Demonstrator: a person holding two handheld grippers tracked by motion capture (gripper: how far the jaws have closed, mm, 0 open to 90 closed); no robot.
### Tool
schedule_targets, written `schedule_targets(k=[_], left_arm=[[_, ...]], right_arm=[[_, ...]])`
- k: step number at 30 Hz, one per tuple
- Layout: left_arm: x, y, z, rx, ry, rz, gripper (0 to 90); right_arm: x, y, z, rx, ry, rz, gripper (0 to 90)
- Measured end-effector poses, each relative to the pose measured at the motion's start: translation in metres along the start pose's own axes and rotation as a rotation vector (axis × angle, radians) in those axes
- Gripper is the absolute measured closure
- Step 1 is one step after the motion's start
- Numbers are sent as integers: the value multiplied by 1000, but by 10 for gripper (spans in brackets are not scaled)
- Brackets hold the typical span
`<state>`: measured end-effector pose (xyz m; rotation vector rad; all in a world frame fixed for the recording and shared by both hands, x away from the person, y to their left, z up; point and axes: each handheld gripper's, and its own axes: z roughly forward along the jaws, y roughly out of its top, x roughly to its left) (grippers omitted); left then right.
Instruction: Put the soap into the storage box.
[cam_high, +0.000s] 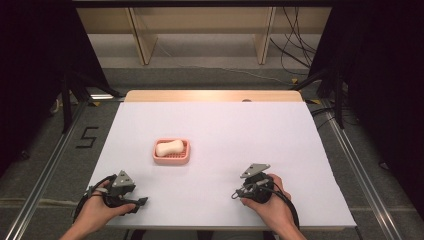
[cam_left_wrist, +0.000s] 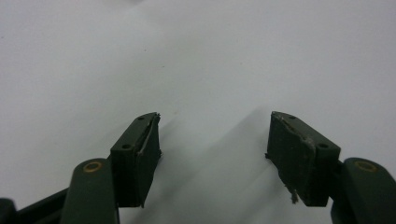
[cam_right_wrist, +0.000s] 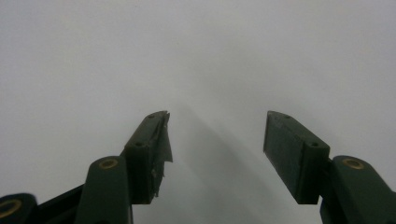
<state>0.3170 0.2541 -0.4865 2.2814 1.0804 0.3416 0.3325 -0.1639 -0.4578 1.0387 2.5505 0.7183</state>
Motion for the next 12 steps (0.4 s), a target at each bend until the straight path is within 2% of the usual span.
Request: schedule_targets(k=[1, 3, 4, 6, 7, 8, 10, 12], left_arm=[[0, -1, 0, -4, -7, -4, 338], [1, -1, 0, -5, -6, -6, 338], [1, -2, -1, -14, -3, 12, 338], [0, -2, 0, -15, 9, 6, 338], [0, -1, -1, -19, -3, 26, 340], [-1, -1, 1, -20, -13, 11, 340], [-1, -1, 1, -15, -5, 29, 340], [-2, -1, 1, -17, 3, 26, 339]], right_arm=[[1, 0, 0, -2, -2, 18, 411], [-1, 0, 0, -4, -5, 12, 411], [-3, -1, 0, -9, -8, -6, 411], [-3, -1, -1, -6, -3, -1, 411], [-4, -1, -1, -8, -11, -8, 411], [-4, -1, -1, -8, -11, -8, 411], [-4, -1, -1, -5, -10, -1, 411], [-4, -1, 0, -7, -11, 5, 411]])
